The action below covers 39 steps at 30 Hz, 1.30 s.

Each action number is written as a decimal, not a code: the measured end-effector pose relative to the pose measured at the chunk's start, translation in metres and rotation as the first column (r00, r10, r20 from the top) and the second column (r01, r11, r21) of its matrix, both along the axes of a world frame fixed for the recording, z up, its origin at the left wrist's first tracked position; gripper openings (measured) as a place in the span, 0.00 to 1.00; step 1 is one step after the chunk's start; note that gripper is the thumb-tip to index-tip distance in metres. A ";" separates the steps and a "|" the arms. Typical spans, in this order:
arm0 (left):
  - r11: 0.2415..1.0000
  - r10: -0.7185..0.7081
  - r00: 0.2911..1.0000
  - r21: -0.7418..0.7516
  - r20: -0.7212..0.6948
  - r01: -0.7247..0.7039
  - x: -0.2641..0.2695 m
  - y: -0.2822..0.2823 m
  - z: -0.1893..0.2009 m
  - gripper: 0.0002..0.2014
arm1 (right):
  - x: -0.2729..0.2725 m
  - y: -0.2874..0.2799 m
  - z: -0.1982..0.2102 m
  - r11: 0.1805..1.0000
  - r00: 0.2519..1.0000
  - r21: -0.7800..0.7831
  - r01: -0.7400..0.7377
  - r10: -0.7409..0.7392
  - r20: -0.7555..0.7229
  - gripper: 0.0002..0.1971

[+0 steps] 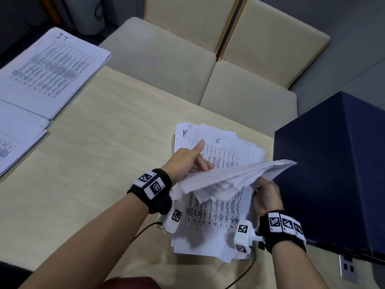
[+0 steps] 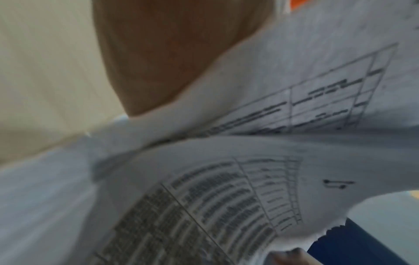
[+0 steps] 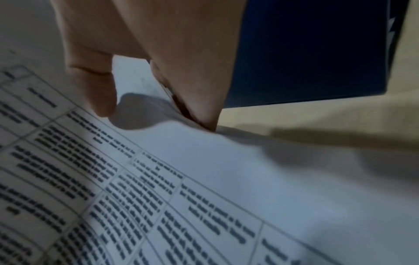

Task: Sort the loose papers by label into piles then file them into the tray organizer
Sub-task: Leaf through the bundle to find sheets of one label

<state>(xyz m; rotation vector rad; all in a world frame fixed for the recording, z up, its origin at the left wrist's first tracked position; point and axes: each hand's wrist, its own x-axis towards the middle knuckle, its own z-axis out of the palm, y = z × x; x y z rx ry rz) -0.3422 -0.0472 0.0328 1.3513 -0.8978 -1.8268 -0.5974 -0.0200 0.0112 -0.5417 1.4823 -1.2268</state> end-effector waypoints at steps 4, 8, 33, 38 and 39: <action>0.972 0.214 0.976 0.113 -0.048 -0.208 -0.015 0.000 -0.011 0.30 | -0.004 -0.004 -0.008 1.000 1.000 0.027 0.015 -0.014 -0.016 0.05; 0.964 0.241 0.968 0.103 0.067 -0.247 -0.011 -0.006 -0.022 0.21 | -0.010 -0.002 -0.007 0.991 0.991 0.030 -0.134 0.134 -0.025 0.42; 0.978 0.125 0.992 -0.163 -0.028 -0.128 0.000 -0.013 -0.018 0.09 | -0.035 0.003 -0.027 0.987 0.968 -0.038 0.157 -0.146 0.205 0.26; 0.970 0.139 0.990 -0.204 0.022 -0.132 0.001 -0.016 -0.021 0.16 | -0.036 0.002 -0.031 0.980 0.961 0.010 0.201 -0.199 0.190 0.28; 0.973 0.130 0.991 -0.196 0.022 -0.123 0.002 -0.017 -0.022 0.14 | -0.034 0.003 -0.029 0.972 0.956 0.033 0.233 -0.235 0.177 0.30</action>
